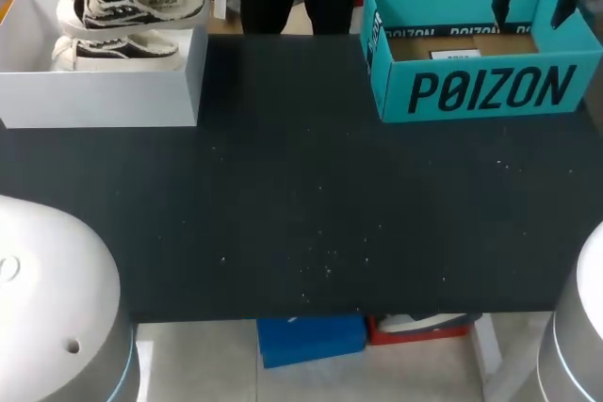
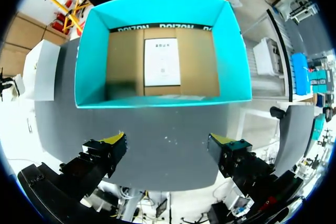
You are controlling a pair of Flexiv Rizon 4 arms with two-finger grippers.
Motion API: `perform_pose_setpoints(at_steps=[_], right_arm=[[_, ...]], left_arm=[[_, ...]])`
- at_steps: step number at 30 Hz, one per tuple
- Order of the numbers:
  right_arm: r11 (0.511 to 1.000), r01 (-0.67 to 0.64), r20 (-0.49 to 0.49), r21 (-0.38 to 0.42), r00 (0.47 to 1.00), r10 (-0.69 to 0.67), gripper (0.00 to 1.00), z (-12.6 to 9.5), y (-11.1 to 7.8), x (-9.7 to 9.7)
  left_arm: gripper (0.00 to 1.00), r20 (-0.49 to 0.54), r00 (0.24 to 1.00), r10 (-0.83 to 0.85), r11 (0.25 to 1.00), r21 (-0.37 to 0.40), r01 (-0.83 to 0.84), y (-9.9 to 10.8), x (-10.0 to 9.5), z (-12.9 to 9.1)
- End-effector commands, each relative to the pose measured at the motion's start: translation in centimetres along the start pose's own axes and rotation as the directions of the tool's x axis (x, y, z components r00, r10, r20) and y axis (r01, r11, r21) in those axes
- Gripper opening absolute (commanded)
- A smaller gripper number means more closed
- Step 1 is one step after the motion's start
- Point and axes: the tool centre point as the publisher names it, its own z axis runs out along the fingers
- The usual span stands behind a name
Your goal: Take the shoe out of the shoebox, open the shoe tongue, remove and reinsert the insole, then place the shoe into the shoebox
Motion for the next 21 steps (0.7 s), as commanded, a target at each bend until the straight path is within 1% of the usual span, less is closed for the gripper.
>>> perform_pose_setpoints(at_steps=[1,3,7,10,13,17,20,21], right_arm=[[1.0,0.0,0.001,0.001,1.0,0.0,1.0,0.0,0.0,0.0],[1.0,0.0,0.001,0.001,1.0,0.0,1.0,0.0,0.0,0.0],[1.0,0.0,0.001,0.001,1.0,0.0,1.0,0.0,0.0,0.0],[1.0,0.0,0.001,0.001,1.0,0.0,1.0,0.0,0.0,0.0],[1.0,0.0,0.001,0.001,1.0,0.0,1.0,0.0,0.0,0.0],[1.0,0.0,0.001,0.001,1.0,0.0,1.0,0.0,0.0,0.0],[1.0,0.0,0.001,0.001,1.0,0.0,1.0,0.0,0.0,0.0],[1.0,0.0,0.001,0.001,1.0,0.0,1.0,0.0,0.0,0.0]], left_arm=[[0.0,0.118,0.993,0.015,1.0,-0.017,-0.013,-4.6,7.6,-8.0],[0.0,0.096,0.995,0.024,1.0,0.0,-0.025,-7.3,9.9,-8.0],[0.0,0.045,0.998,0.04,0.999,0.013,-0.041,-12.4,14.5,-7.3],[0.0,0.002,0.999,0.047,0.999,0.014,-0.047,-15.5,17.5,-6.6],[0.0,-0.028,0.998,0.055,0.998,-0.003,-0.055,-17.9,20.5,-5.6],[0.0,-0.083,0.993,0.084,0.996,0.021,-0.083,-20.3,24.3,-3.4],[0.0,-0.126,0.988,0.085,0.996,0.029,-0.081,-21.5,26.2,-1.1],[0.0,-0.133,0.988,0.085,0.996,0.017,-0.083,-21.8,26.6,-0.4]])
